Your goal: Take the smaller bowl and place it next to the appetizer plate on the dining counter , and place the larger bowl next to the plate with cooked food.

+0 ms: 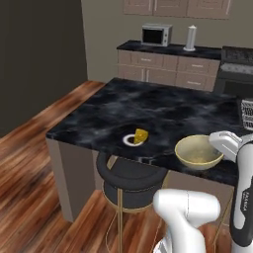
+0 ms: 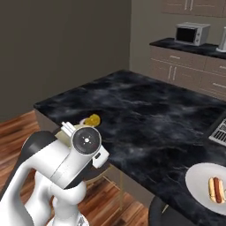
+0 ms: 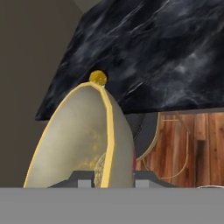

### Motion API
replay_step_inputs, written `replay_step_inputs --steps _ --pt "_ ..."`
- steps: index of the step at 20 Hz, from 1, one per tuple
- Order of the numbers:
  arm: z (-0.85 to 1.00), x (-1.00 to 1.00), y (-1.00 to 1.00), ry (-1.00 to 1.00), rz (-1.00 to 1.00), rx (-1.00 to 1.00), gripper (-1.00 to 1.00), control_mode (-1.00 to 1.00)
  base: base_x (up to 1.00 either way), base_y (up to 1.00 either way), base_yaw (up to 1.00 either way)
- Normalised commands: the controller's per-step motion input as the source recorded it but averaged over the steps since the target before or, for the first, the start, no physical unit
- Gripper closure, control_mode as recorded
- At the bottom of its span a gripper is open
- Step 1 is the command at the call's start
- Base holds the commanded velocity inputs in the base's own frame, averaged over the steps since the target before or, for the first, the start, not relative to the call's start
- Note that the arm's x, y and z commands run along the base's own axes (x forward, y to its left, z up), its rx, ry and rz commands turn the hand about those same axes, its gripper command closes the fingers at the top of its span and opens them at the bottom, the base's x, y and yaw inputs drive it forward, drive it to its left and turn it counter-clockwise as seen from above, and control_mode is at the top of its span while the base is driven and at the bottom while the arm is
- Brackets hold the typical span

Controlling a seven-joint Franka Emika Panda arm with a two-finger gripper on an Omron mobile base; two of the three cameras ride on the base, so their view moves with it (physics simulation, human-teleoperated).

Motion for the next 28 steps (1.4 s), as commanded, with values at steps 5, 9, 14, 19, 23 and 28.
replay_step_inputs --steps 5,9,14,19,23,28 --pt "0.00 0.00 0.00 0.00 0.00 0.00 1.00 1.00 0.56 -0.01 0.25" --pt "0.00 0.00 0.00 0.00 0.00 0.00 1.00 1.00 0.37 0.00 0.31" --pt "-0.02 0.14 0.00 -0.11 0.05 0.03 1.00 -1.00 0.02 0.00 0.14" --pt "-0.10 0.58 -0.12 -0.05 -0.07 0.04 1.00 -1.00 0.00 0.00 0.00" --pt "-0.16 0.45 -0.55 0.04 -0.27 0.07 1.00 -1.00 0.00 0.00 0.00" --pt "-0.28 0.06 -0.42 0.00 -0.08 0.20 1.00 -1.00 0.00 0.00 0.00"
